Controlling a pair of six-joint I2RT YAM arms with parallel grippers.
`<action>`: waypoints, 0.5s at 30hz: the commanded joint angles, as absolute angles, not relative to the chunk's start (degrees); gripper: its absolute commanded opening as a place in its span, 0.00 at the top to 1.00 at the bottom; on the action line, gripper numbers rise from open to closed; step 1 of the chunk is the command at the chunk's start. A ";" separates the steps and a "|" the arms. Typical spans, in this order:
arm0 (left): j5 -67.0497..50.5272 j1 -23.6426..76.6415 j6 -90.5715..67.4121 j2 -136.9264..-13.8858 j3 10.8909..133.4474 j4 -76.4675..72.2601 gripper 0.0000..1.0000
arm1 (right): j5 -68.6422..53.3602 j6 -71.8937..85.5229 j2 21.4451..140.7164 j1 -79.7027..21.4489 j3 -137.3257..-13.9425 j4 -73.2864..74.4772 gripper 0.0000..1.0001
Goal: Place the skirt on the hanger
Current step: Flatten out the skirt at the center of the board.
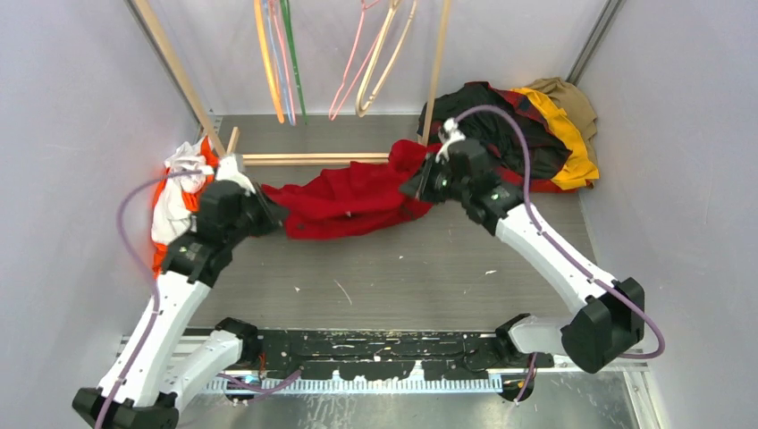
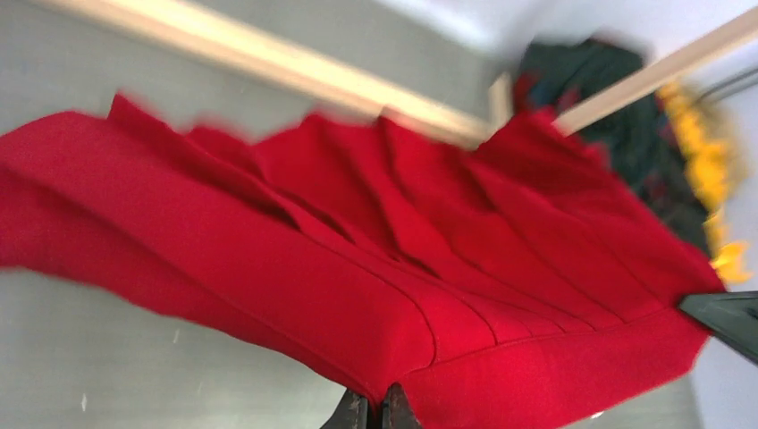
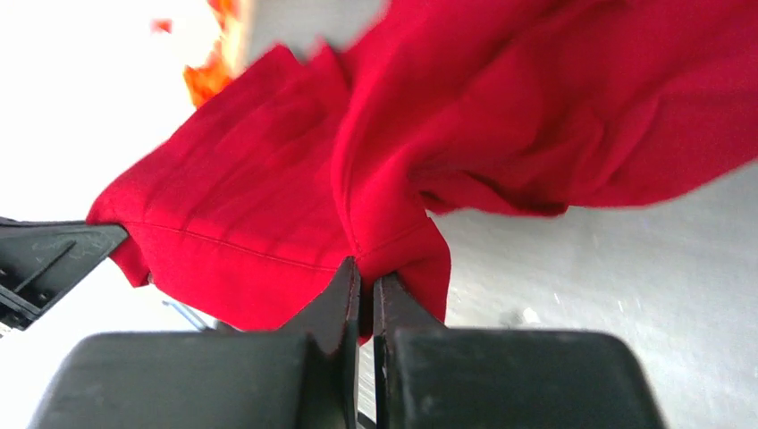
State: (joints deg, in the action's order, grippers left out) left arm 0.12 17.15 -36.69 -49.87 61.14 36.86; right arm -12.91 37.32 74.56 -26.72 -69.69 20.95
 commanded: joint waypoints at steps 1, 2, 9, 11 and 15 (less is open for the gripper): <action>-2.70 19.86 -41.11 -48.82 46.00 34.49 1.00 | -7.78 38.50 73.50 -31.84 -55.38 16.00 0.99; -3.35 20.71 -42.38 -48.36 43.09 33.97 1.00 | -6.56 39.21 72.71 -33.88 -51.23 15.35 0.99; -1.24 31.94 -49.67 -46.76 32.73 34.13 0.98 | -1.47 46.12 65.46 -42.53 -39.57 17.65 0.98; -1.09 33.18 -50.15 -47.22 32.23 34.88 0.97 | -0.06 45.66 63.75 -42.71 -40.64 22.17 0.68; -0.56 33.57 -49.34 -47.41 31.90 35.87 0.91 | 3.93 41.85 59.85 -42.72 -46.88 31.61 0.42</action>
State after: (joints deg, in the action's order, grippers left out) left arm -1.91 33.15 -48.18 -48.18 31.57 37.85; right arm -1.85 43.81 64.29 -42.63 -39.72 25.47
